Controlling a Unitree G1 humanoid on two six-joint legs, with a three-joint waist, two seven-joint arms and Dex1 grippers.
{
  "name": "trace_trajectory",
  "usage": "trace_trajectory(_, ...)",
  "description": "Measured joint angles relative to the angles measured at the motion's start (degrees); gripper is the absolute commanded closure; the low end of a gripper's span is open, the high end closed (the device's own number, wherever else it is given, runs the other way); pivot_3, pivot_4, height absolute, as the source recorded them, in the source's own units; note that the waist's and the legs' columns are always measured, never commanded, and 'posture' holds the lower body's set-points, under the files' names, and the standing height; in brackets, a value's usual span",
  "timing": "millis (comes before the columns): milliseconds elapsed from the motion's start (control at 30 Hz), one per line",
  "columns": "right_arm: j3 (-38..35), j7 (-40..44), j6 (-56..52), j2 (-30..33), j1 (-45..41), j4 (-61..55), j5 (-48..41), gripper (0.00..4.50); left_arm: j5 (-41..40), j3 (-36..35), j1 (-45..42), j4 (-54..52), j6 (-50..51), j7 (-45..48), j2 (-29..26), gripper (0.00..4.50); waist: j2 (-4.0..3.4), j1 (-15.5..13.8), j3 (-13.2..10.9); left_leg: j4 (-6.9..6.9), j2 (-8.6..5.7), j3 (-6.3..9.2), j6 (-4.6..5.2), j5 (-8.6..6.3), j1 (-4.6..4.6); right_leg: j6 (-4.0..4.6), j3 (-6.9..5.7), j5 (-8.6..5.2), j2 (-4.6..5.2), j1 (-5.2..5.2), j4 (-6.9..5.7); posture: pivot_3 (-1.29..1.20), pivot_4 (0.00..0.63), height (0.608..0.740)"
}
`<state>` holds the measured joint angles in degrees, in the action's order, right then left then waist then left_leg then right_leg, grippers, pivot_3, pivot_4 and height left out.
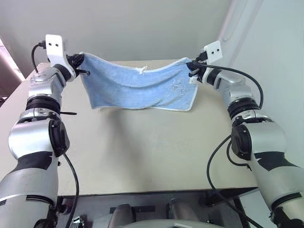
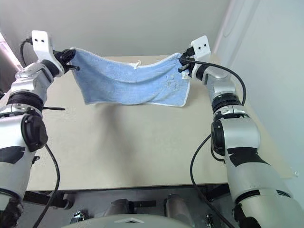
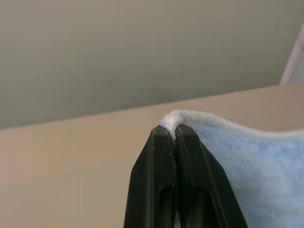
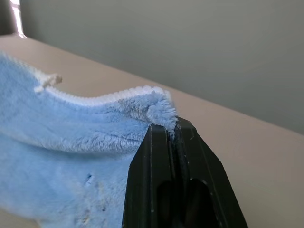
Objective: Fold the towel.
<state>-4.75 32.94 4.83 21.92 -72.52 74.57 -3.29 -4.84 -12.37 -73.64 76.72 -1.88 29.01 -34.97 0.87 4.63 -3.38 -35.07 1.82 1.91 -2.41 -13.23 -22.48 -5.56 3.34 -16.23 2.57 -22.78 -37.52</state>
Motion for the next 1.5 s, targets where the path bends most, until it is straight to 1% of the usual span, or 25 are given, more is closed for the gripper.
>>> trace_trajectory(100,-0.3,-3.3,2.1,0.2,-1.1,1.4,1.2,4.5,2.8,0.7,-0.8,0.8,-0.6,-3.1,-0.1,4.46,-0.02,0.0,0.0,-0.01,-0.01,0.0,0.0,0.0,-0.01,0.0,0.01,0.0,0.01,0.0,-0.01,0.0,0.0,0.74)
trace_trajectory(167,-0.4,-3.3,3.4,0.7,-2.0,1.6,1.8,4.5,3.9,0.9,-0.8,1.2,-1.5,-3.1,-0.6,4.46,-0.01,0.0,0.0,-0.02,-0.01,0.0,0.0,0.0,-0.01,0.0,0.01,0.0,0.0,0.01,-0.01,0.0,0.0,0.74)
trace_trajectory(233,-0.7,-1.5,4.4,1.6,-2.1,1.6,1.9,4.5,4.2,0.8,-0.7,1.2,-2.2,-1.6,-1.7,4.46,-0.01,0.0,0.0,-0.03,-0.01,0.0,0.0,0.0,-0.01,0.0,0.01,0.0,0.0,0.02,-0.01,0.0,0.0,0.74)
trace_trajectory(333,-1.3,4.4,6.6,2.8,-0.7,0.9,1.8,4.5,4.2,0.5,0.1,1.0,-4.2,5.7,-4.6,4.46,-0.02,0.2,0.0,-0.02,-0.02,-0.01,0.0,0.0,0.02,-0.01,0.0,0.0,0.0,0.05,0.0,0.0,0.0,0.74)
trace_trajectory(433,-1.6,9.9,8.1,3.6,3.2,-0.5,1.0,4.5,4.1,0.4,3.7,0.5,-5.8,13.0,-6.8,4.46,-0.02,0.9,0.0,-0.04,-0.02,0.01,-0.01,0.01,0.05,-0.01,-0.01,0.0,0.0,0.11,-0.02,0.0,0.0,0.74)
trace_trajectory(500,-1.6,15.3,8.9,4.2,7.6,-3.6,0.2,4.5,4.0,0.3,6.7,0.0,-6.4,17.8,-7.4,4.46,-0.01,1.1,0.0,-0.09,-0.02,0.01,-0.01,0.01,0.07,-0.01,-0.01,0.0,0.0,0.16,-0.04,0.0,0.0,0.74)
trace_trajectory(533,-1.5,19.3,9.2,4.3,11.2,-6.7,-0.6,4.5,3.4,0.2,9.1,-0.5,-6.5,20.7,-8.0,4.46,-0.01,1.2,0.0,-0.11,-0.01,0.02,-0.01,0.01,0.08,-0.02,-0.01,0.0,0.0,0.18,-0.04,0.0,0.0,0.74)
trace_trajectory(600,-1.4,24.4,7.6,4.5,16.9,-11.7,-2.3,4.5,2.6,-0.1,12.5,-1.1,-6.5,25.0,-8.8,4.46,-0.01,1.4,0.0,-0.13,-0.01,0.03,-0.02,0.01,0.07,-0.02,-0.01,0.0,0.01,0.15,-0.11,0.0,0.0,0.74)
trace_trajectory(700,-1.4,29.7,0.8,5.9,26.5,-26.0,-6.4,4.5,0.4,-0.7,17.6,-4.3,-6.3,31.5,-9.7,4.46,-0.03,1.4,0.0,-0.18,-0.01,0.05,-0.07,0.04,0.05,-0.01,-0.01,0.0,0.01,0.05,-0.32,0.0,0.0,0.74)
trace_trajectory(800,-1.4,32.3,-8.2,8.4,36.0,-44.6,-11.5,4.5,-2.7,-2.4,23.3,-9.3,-5.1,36.3,-11.1,4.46,-0.04,1.3,0.0,-0.24,0.01,0.08,-0.09,0.05,0.14,0.01,-0.01,-0.02,-0.02,0.05,-0.54,0.0,0.0,0.74)
trace_trajectory(900,-2.5,32.6,-17.0,10.5,45.6,-59.7,-16.8,4.5,-6.0,-4.3,31.1,-16.0,-2.0,39.5,-12.7,4.46,-0.04,1.1,0.0,-0.29,0.03,0.08,-0.11,0.06,0.35,0.05,0.0,-0.03,-0.04,0.23,-0.61,0.0,0.0,0.74)
trace_trajectory(967,-3.0,31.9,-20.6,11.0,50.6,-66.1,-19.1,4.5,-8.1,-5.4,36.9,-21.1,0.8,40.7,-13.4,4.46,-0.02,0.9,0.0,-0.35,0.05,0.06,-0.11,0.06,0.52,0.07,0.0,-0.04,-0.03,0.43,-0.57,0.0,0.0,0.74)
trace_trajectory(1000,-3.5,31.3,-22.0,11.1,54.0,-70.0,-20.6,4.5,-9.6,-6.2,41.2,-25.6,2.8,41.0,-13.5,4.46,-0.02,0.8,0.0,-0.36,0.05,0.03,-0.11,0.06,0.62,0.07,0.01,-0.04,-0.01,0.54,-0.55,0.0,0.0,0.74)
trace_trajectory(1133,-4.8,29.3,-25.1,11.2,63.7,-79.2,-23.6,4.5,-13.2,-7.7,55.0,-39.4,9.3,40.7,-13.3,4.46,0.02,0.3,0.0,-0.52,0.06,-0.03,-0.12,0.05,0.82,0.26,0.05,-0.15,0.05,0.77,-0.52,0.0,0.0,0.74)
trace_trajectory(1200,-5.1,28.8,-25.8,11.9,67.7,-82.5,-24.5,4.5,-14.7,-8.6,59.9,-45.5,11.7,39.6,-12.8,4.46,0.08,-0.4,0.0,-0.57,0.07,-0.1,-0.14,0.04,1.06,0.38,0.11,-0.23,0.05,0.98,-0.49,0.0,0.0,0.74)
trace_trajectory(1233,-5.2,28.7,-25.8,12.4,69.2,-83.7,-24.7,4.5,-15.4,-9.0,61.7,-48.1,12.6,39.0,-12.7,4.46,0.1,-0.6,0.0,-0.61,0.08,-0.1,-0.14,0.04,1.08,0.25,0.11,-0.31,0.06,1.0,-0.48,0.0,0.0,0.74)
trace_trajectory(1367,-5.2,28.9,-25.7,14.8,74.3,-86.2,-25.0,4.5,-16.6,-9.4,66.6,-53.8,14.2,36.8,-12.7,4.46,0.13,-1.1,0.0,-0.63,0.08,-0.1,-0.35,-0.09,1.2,0.26,0.04,-0.31,0.23,1.01,-0.21,0.0,0.0,0.74)
trace_trajectory(1500,-5.3,30.5,-25.5,16.8,79.9,-87.6,-25.2,4.5,-17.3,-9.3,67.4,-55.6,15.0,35.9,-12.5,4.46,0.12,-1.3,0.0,-0.6,0.1,-0.13,-0.35,-0.09,1.14,0.33,-0.07,-0.26,0.33,1.14,0.26,0.0,0.0,0.74)
